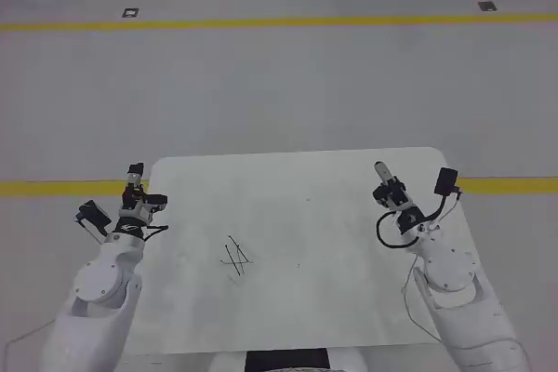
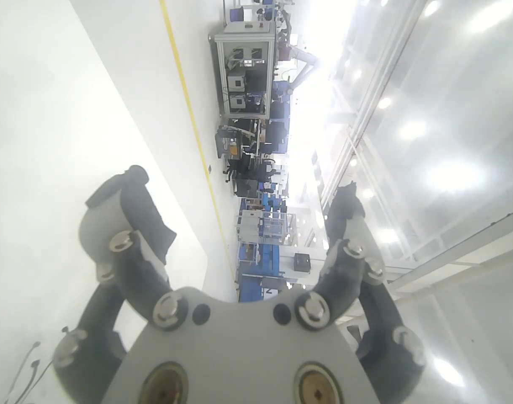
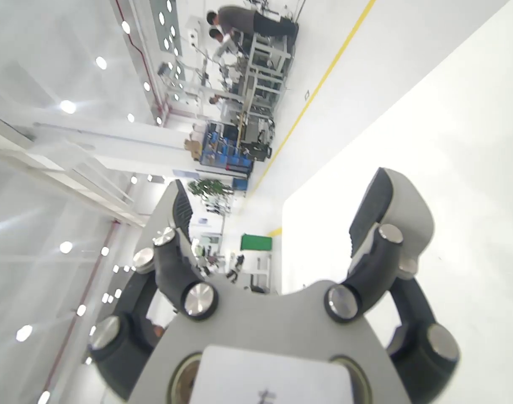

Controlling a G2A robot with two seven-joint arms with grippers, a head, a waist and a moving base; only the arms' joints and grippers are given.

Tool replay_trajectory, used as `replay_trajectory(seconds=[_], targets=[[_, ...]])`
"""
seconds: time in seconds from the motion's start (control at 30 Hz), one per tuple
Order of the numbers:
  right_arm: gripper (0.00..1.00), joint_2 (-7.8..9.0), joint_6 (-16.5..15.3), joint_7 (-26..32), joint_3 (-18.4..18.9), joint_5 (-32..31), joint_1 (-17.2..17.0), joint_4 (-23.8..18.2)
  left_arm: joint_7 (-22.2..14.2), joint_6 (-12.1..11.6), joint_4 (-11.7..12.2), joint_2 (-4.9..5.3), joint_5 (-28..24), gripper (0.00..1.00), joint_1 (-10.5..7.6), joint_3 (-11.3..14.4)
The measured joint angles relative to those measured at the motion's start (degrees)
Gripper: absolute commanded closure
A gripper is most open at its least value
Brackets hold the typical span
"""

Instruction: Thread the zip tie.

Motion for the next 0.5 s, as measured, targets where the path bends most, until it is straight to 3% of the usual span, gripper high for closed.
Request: replay_trajectory(seconds=[0.5], targets=[[0.0, -0.02, -0.39, 0.93, -0.85, -0.61, 0.09, 0.05, 0.0, 0.0, 0.0, 0.0, 0.0, 0.0, 0.0, 0.0]])
